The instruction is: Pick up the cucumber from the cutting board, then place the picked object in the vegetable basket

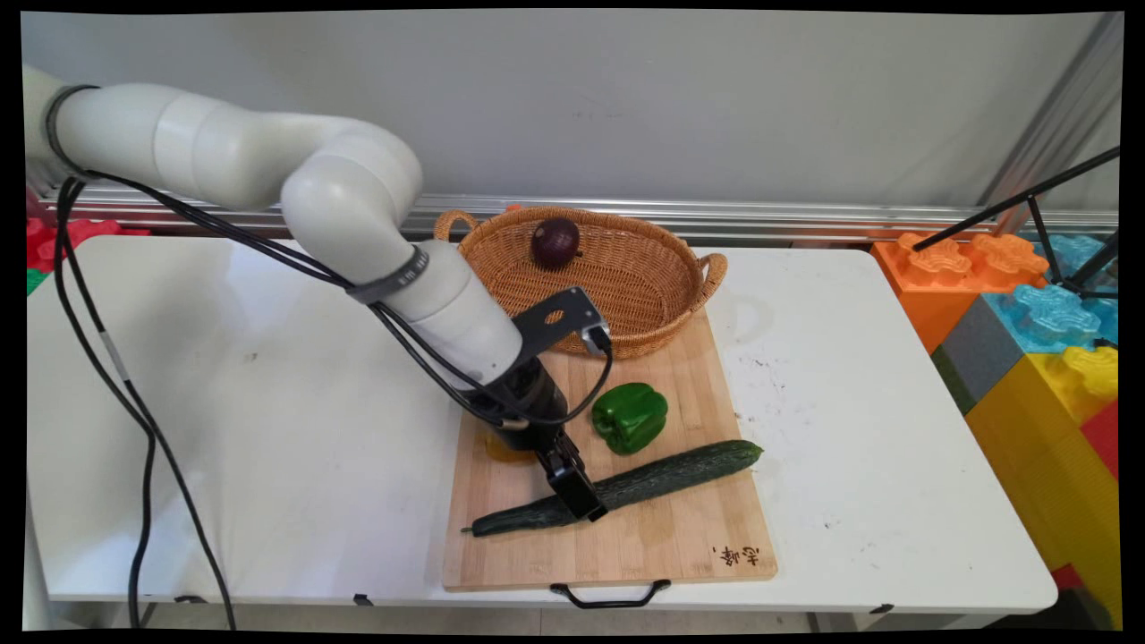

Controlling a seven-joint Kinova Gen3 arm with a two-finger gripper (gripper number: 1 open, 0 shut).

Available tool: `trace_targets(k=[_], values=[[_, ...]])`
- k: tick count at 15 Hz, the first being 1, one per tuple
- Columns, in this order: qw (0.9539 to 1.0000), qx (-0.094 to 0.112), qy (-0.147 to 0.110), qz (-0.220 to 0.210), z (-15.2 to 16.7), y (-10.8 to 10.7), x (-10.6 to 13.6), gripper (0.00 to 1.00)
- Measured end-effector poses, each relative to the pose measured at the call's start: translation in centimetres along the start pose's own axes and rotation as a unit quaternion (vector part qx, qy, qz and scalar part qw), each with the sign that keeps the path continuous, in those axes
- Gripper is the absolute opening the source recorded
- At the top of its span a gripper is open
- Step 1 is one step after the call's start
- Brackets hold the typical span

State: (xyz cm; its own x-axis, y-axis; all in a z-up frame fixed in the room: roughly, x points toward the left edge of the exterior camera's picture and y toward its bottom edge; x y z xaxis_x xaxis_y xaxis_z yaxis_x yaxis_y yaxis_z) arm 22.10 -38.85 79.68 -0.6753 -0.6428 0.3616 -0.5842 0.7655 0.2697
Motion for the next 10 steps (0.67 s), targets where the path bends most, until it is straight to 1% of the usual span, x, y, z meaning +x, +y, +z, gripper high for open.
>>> trace_targets(k=[4, 5, 10], values=[[0.9999, 0.002, -0.006, -0.009, 1.4, 0.2, 0.1, 1.0], [0.9999, 0.001, -0.006, -0.01, 1.7, 0.3, 0.1, 0.0], [0.9999, -0.001, -0.012, -0.009, 2.4, 0.6, 0.2, 0.0]])
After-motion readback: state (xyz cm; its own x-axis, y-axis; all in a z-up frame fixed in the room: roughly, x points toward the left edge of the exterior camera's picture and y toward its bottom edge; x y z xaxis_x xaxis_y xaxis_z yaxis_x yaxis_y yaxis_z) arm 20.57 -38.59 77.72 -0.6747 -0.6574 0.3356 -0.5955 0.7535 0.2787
